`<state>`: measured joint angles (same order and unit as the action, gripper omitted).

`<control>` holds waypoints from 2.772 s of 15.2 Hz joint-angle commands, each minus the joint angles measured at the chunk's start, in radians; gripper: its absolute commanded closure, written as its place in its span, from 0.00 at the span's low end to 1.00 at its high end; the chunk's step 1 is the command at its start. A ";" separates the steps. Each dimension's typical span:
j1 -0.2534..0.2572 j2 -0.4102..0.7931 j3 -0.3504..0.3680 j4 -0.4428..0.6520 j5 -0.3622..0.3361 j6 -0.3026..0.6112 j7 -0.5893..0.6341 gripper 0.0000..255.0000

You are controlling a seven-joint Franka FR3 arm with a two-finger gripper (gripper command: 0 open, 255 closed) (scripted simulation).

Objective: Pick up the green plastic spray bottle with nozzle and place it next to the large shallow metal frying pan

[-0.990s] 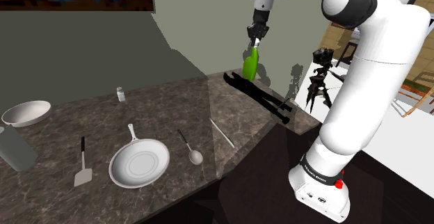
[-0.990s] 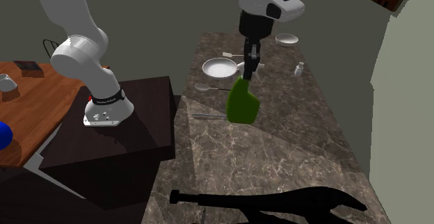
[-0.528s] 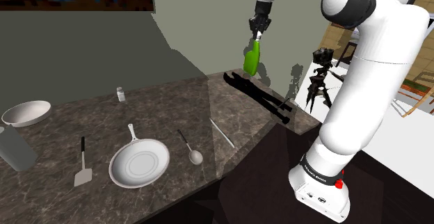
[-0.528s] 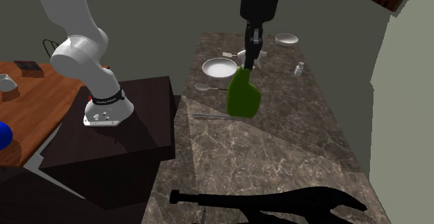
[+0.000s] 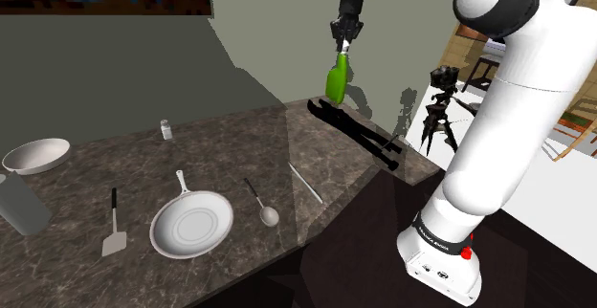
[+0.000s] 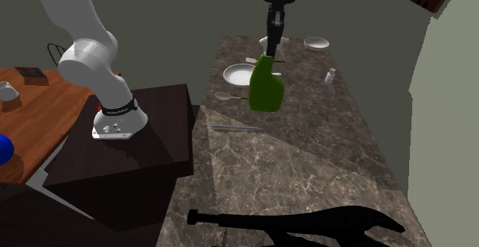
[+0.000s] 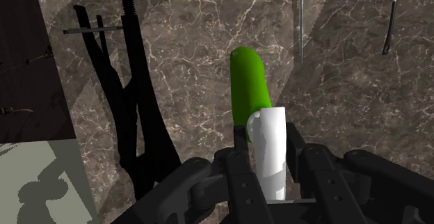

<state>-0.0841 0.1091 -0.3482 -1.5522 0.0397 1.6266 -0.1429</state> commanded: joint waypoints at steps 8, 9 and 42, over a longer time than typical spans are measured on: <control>0.121 -0.072 0.100 -0.085 -0.022 0.020 0.222 1.00; 0.133 -0.074 0.111 -0.087 -0.023 0.020 0.246 1.00; 0.309 0.010 0.267 -0.220 -0.012 0.242 0.571 1.00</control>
<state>0.2248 0.1148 -0.0810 -1.7609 0.0272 1.8527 0.4290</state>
